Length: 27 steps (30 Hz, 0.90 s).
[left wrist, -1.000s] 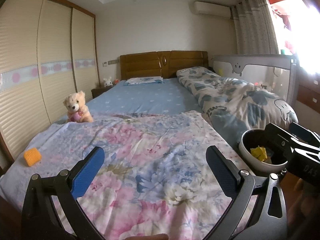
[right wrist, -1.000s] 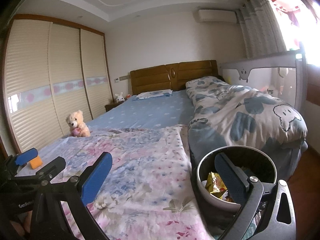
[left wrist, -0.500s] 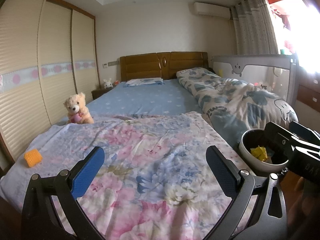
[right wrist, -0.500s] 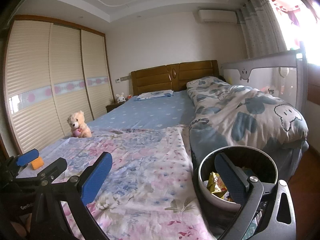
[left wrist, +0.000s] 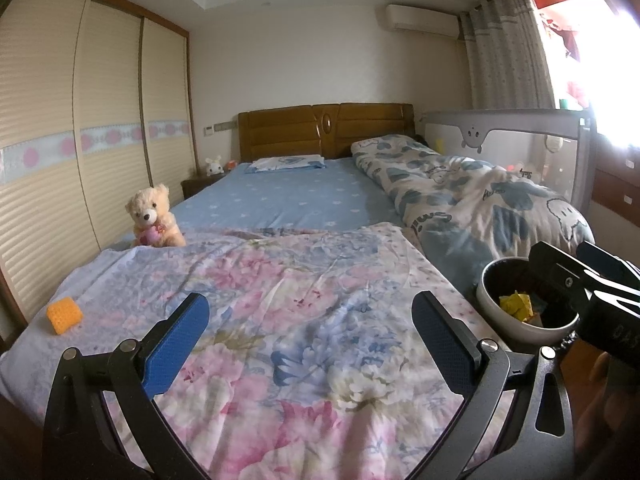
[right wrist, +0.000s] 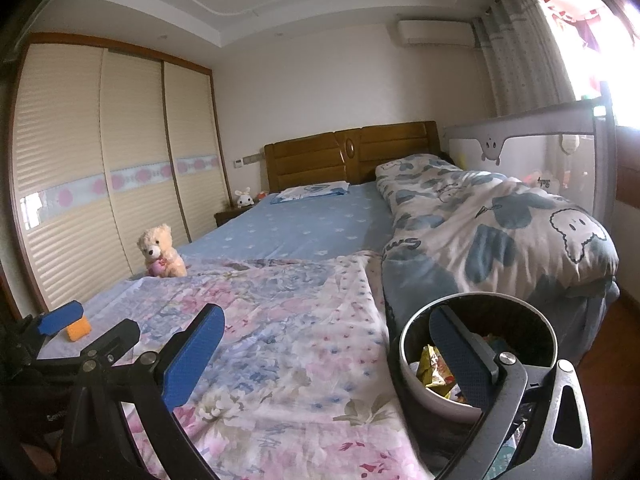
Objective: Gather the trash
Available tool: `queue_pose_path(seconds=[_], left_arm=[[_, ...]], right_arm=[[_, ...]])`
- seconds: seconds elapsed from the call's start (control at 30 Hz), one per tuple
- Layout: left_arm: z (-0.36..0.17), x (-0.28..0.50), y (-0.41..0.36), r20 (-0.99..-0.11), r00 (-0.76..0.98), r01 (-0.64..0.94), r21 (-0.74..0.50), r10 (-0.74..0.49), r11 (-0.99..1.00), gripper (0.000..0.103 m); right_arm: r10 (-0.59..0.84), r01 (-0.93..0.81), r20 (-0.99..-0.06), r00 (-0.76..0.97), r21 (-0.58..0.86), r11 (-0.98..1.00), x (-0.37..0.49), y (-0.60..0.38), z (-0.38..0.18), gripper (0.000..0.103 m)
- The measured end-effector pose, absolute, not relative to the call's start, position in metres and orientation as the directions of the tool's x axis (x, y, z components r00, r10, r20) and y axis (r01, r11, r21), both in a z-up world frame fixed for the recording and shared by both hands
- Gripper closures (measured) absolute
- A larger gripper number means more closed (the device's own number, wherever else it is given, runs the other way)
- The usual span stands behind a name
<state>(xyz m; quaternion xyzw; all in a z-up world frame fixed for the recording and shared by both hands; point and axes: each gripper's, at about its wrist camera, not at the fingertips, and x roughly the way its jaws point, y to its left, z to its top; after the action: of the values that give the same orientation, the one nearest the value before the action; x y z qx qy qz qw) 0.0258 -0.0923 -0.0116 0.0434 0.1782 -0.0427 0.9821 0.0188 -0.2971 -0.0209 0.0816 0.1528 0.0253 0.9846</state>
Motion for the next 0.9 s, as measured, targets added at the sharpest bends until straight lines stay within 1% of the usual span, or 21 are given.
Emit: queue_pose_path(seconds=[0.9], left_arm=[[-0.0122,0.0262,-0.0923,-0.356,0.932,0.101,0.069,-0.07,0.992,0.0]], right_arm=[[0.082,-0.031,-0.297,0.951,0.171,0.985,0.0191,-0.2958,-0.0213,0.0]])
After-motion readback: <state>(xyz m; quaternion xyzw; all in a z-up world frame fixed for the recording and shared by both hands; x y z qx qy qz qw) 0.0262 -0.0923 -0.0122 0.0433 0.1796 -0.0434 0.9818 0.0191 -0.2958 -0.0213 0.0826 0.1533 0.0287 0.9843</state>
